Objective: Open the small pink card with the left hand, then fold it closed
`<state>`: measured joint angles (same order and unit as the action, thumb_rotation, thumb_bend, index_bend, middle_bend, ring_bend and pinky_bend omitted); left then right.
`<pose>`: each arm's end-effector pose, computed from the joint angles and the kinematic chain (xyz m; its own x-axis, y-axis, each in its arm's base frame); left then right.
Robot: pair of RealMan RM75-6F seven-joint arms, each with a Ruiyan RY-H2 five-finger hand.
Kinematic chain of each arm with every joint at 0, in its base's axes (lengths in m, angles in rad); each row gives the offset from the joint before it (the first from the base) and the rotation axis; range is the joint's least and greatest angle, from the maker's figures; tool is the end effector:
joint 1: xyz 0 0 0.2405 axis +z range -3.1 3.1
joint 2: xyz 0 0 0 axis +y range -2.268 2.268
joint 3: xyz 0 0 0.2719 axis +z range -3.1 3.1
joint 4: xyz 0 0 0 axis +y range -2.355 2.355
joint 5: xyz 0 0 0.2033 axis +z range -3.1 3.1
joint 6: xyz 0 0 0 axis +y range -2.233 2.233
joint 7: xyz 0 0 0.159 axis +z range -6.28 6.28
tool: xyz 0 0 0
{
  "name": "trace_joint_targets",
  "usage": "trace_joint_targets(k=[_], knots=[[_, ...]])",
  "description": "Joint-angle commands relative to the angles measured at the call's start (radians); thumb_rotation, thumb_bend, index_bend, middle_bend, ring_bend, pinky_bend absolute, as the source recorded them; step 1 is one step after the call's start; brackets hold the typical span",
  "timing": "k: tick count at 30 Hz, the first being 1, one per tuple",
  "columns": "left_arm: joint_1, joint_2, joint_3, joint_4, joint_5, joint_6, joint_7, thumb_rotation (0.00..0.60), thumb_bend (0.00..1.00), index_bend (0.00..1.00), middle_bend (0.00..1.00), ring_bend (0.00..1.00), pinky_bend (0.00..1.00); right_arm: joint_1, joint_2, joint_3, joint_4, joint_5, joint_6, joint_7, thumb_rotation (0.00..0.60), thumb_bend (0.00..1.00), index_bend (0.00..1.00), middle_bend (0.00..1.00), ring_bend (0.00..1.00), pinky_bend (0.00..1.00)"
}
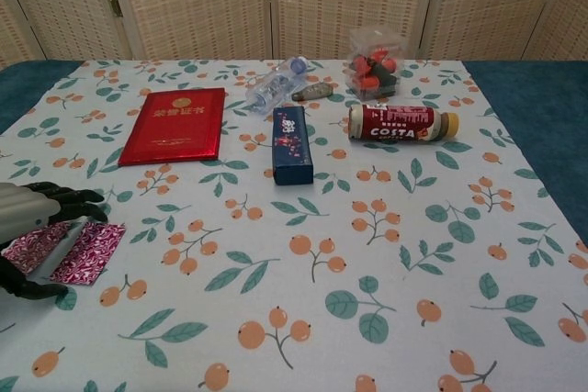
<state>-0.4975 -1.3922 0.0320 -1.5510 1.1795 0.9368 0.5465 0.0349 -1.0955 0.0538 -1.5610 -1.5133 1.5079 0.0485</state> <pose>-0.2774 0.2745 0.0032 0.6916 0.4068 0.5969 0.7219 -0.3610 -0.5904 -0.3391 -0.1816 0.1883 0.4196 0.0085 0.9077 -0.9075 0.0266 0.4192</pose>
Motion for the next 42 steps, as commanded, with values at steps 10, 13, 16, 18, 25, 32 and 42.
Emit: trace_joint_targets(k=[10,13,16,18,25,32,42], knots=[[-0.010,-0.006,0.005,-0.007,-0.006,0.012,0.008,0.501,0.28,0.23,0.00,0.00,0.00,-0.001,-0.002,0.001,0.005,0.003,0.000,0.006,0.600,0.32,0.00,0.00,0.00,0.00],[-0.008,-0.002,0.007,-0.013,0.004,0.023,0.001,0.504,0.28,0.24,0.00,0.00,0.00,-0.001,-0.001,0.001,0.005,0.002,0.000,0.006,0.600,0.32,0.00,0.00,0.00,0.00],[-0.005,0.012,0.009,-0.034,0.015,0.033,-0.012,0.506,0.28,0.24,0.00,0.00,0.00,-0.001,0.000,0.003,0.004,0.001,0.004,0.007,0.600,0.32,0.00,0.00,0.00,0.00],[-0.003,0.025,0.009,-0.051,0.022,0.043,-0.018,0.505,0.28,0.24,0.00,0.00,0.00,0.000,0.001,0.003,0.003,0.000,0.004,0.007,0.600,0.32,0.00,0.00,0.00,0.00],[0.014,0.102,0.004,-0.126,0.039,0.081,-0.068,0.511,0.28,0.23,0.00,0.00,0.00,0.004,0.002,0.005,0.006,-0.002,0.002,0.011,0.600,0.32,0.00,0.00,0.00,0.00],[0.056,0.153,0.008,-0.097,0.004,0.122,-0.101,0.512,0.28,0.22,0.00,0.00,0.00,0.007,-0.001,0.007,0.016,-0.003,-0.001,0.023,0.600,0.32,0.00,0.00,0.00,0.00],[0.095,0.153,0.028,0.029,-0.049,0.079,-0.177,0.535,0.28,0.21,0.00,0.00,0.00,0.010,-0.003,0.004,0.008,-0.010,-0.002,0.011,0.600,0.32,0.00,0.00,0.00,0.00]])
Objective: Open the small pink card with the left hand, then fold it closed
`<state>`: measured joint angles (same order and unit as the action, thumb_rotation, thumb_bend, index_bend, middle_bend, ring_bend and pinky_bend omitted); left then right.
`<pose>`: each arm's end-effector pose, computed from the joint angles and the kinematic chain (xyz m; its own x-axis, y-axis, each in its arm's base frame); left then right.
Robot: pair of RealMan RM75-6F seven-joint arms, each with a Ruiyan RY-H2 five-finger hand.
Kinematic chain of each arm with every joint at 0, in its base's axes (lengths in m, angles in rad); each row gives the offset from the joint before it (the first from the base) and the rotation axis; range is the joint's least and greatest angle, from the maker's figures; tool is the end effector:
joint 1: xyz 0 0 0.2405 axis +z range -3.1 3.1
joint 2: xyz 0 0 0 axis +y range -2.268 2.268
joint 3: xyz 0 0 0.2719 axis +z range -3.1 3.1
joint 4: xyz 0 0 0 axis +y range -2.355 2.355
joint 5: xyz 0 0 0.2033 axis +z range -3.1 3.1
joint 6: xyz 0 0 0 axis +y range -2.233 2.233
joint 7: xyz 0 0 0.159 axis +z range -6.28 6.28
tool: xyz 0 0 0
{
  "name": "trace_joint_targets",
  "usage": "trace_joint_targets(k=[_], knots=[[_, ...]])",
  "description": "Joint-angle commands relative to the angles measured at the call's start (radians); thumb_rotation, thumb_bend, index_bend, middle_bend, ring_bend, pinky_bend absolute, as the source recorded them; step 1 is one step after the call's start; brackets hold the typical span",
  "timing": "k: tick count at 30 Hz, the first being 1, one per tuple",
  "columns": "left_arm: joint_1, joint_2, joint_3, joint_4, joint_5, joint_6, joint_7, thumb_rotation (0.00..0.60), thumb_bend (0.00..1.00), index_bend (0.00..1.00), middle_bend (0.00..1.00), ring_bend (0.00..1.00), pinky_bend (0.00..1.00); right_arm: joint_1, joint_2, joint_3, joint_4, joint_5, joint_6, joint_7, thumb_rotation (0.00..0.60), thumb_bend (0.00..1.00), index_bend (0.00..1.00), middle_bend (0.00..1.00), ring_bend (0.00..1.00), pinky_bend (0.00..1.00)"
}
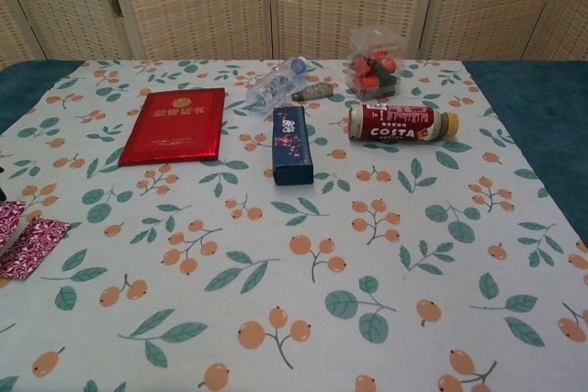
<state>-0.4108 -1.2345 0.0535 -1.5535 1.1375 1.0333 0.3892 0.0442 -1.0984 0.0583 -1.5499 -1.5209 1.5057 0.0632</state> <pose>-0.3335 0.2637 0.0771 0.6195 0.4182 0.6644 0.7629 -0.1212 -0.6350 -0.3380 -0.1857 0.1883 0.4138 0.0148 0.9103 -0.9104 0.0111 0.4137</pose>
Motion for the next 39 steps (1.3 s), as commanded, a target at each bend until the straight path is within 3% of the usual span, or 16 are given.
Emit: trace_joint_targets(k=[1,9,39], knots=[[0.009,-0.007,0.007,0.037,-0.007,-0.021,-0.024,0.537,0.28,0.21,0.00,0.00,0.00,0.001,0.000,-0.001,-0.005,-0.003,0.001,-0.006,0.600,0.32,0.00,0.00,0.00,0.00],[0.012,-0.029,-0.001,0.095,-0.002,-0.048,-0.065,0.539,0.28,0.20,0.00,0.00,0.00,-0.003,0.004,-0.004,-0.025,-0.008,0.009,-0.026,0.600,0.32,0.00,0.00,0.00,0.00],[0.002,-0.028,-0.020,0.088,-0.034,-0.088,-0.046,0.535,0.28,0.17,0.00,0.00,0.00,-0.004,0.006,-0.003,-0.029,-0.001,0.007,-0.031,0.600,0.32,0.00,0.00,0.00,0.00]])
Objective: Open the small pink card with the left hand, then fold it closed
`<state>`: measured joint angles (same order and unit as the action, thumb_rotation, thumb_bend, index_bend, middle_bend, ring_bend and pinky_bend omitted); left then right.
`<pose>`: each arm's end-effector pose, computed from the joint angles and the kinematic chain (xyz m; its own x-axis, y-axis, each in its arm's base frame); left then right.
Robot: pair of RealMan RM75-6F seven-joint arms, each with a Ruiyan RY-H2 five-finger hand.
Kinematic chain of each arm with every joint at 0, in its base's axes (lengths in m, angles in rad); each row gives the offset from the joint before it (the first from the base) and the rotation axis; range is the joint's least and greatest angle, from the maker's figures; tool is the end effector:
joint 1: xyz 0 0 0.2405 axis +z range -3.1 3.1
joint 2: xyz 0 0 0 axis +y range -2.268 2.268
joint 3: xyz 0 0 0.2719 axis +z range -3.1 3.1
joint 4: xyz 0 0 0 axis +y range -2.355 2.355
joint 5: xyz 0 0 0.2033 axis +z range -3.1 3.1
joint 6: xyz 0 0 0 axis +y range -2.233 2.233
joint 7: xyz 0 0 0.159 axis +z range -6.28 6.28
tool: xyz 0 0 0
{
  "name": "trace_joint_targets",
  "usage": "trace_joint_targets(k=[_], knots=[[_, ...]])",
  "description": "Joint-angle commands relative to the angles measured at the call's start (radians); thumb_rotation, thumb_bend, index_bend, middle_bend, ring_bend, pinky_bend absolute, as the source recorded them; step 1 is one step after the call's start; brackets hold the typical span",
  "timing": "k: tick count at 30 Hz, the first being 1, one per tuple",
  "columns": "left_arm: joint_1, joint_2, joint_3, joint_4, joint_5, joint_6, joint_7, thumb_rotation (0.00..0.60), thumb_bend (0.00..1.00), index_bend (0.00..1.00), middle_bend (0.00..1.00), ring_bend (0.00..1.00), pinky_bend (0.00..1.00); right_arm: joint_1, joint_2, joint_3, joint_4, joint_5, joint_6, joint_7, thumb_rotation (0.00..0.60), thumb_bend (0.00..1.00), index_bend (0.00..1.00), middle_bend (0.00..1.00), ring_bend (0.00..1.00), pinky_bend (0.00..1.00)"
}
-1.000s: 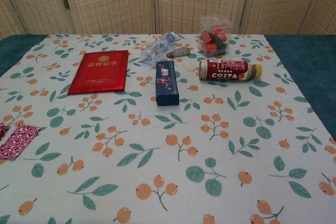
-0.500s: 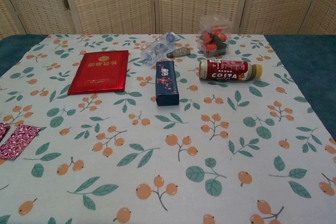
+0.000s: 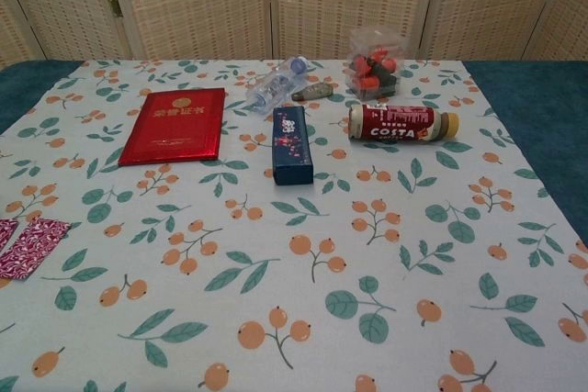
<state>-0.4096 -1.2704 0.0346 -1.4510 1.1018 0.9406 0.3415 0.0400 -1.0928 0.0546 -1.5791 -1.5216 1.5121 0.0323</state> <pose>-0.3574 0.2692 0.0699 0.5864 0.4783 0.6538 0.7693 -0.0761 -0.6343 -0.3334 -0.1834 0.1875 0.4208 0.0144 0.9071 -0.9072 0.0125 0.4206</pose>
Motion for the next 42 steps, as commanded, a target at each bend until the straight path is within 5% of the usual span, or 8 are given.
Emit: trace_joint_targets(k=[1,10,20,42], knots=[[0.002,0.012,-0.001,-0.025,0.007,0.011,0.000,0.536,0.28,0.17,0.00,0.00,0.00,0.000,0.000,0.000,0.000,0.000,0.001,0.000,0.600,0.32,0.00,0.00,0.00,0.00],[-0.023,0.017,0.005,-0.112,0.080,0.021,0.040,0.546,0.28,0.16,0.00,0.00,0.00,-0.002,0.002,0.000,0.004,0.003,0.000,0.007,0.600,0.32,0.00,0.00,0.00,0.00],[-0.069,-0.010,0.001,-0.114,0.017,-0.017,0.156,0.595,0.28,0.16,0.00,0.00,0.00,-0.014,-0.002,-0.003,0.021,0.010,0.010,0.026,0.600,0.32,0.00,0.00,0.00,0.00],[-0.092,-0.026,0.014,-0.086,0.000,-0.042,0.148,0.600,0.28,0.16,0.00,0.00,0.00,-0.017,-0.007,-0.003,0.023,0.008,0.010,0.023,0.600,0.32,0.00,0.00,0.00,0.00]])
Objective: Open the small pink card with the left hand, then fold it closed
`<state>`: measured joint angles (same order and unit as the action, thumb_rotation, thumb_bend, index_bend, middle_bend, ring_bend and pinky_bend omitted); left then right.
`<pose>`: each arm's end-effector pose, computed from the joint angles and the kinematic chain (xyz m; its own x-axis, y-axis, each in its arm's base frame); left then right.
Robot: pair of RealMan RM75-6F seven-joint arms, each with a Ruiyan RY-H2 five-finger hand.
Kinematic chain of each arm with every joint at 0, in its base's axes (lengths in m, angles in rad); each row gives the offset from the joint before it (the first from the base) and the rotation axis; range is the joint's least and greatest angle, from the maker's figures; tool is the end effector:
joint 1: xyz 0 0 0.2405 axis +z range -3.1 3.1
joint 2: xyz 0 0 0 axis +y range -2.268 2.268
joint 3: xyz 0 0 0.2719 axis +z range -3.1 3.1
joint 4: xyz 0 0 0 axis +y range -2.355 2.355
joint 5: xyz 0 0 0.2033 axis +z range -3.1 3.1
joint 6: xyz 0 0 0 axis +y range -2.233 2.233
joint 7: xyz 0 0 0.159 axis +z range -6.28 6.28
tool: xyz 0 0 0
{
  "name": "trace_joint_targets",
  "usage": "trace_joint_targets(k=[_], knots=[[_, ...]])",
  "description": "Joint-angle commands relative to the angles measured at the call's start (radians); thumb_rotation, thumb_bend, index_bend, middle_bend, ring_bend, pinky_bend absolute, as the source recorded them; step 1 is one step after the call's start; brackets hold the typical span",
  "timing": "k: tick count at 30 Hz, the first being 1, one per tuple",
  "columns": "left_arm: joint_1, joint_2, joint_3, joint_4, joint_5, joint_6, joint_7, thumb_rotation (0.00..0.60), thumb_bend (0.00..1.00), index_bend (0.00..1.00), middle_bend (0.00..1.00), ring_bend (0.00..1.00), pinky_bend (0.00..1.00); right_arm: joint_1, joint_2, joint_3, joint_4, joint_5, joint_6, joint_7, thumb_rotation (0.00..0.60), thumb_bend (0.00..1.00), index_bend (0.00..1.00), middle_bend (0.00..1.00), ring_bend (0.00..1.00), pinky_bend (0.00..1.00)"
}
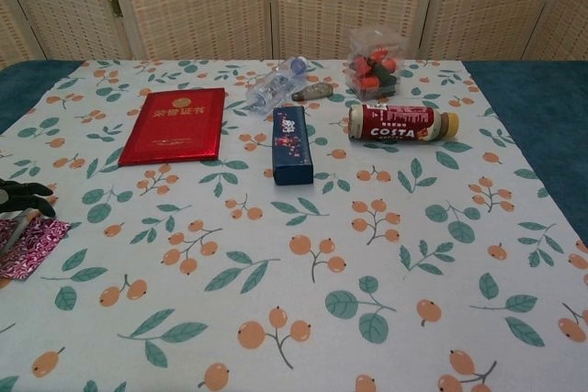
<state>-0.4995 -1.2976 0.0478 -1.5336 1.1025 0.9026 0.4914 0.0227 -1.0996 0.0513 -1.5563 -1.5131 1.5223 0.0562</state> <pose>-0.3126 0.2810 0.0389 0.6741 0.4665 0.5727 0.7235 -0.2608 -0.6391 -0.3411 -0.1769 0.1891 0.4137 0.0155 0.9103 -0.9100 0.0374 0.4129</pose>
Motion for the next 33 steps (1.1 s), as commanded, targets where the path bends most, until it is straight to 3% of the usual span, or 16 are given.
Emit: trace_joint_targets(k=[1,12,22,33], knots=[[-0.004,0.002,0.001,-0.005,-0.002,-0.006,-0.003,0.600,0.28,0.16,0.00,0.00,0.00,0.000,0.000,0.000,0.000,0.000,0.000,0.000,0.600,0.32,0.00,0.00,0.00,0.00],[-0.018,-0.009,0.002,-0.004,-0.018,-0.008,0.012,0.600,0.28,0.17,0.00,0.00,0.00,-0.002,0.001,0.001,0.002,0.003,0.000,0.003,0.600,0.32,0.00,0.00,0.00,0.00],[-0.005,-0.026,0.004,-0.004,0.002,0.035,0.004,0.600,0.29,0.27,0.00,0.00,0.00,-0.001,0.004,0.002,-0.002,-0.001,0.002,0.003,0.600,0.32,0.00,0.00,0.00,0.00],[0.004,0.008,-0.007,-0.091,0.029,0.087,-0.001,0.600,0.29,0.27,0.00,0.00,0.00,0.000,0.011,0.006,0.006,-0.001,0.003,0.019,0.600,0.32,0.00,0.00,0.00,0.00]])
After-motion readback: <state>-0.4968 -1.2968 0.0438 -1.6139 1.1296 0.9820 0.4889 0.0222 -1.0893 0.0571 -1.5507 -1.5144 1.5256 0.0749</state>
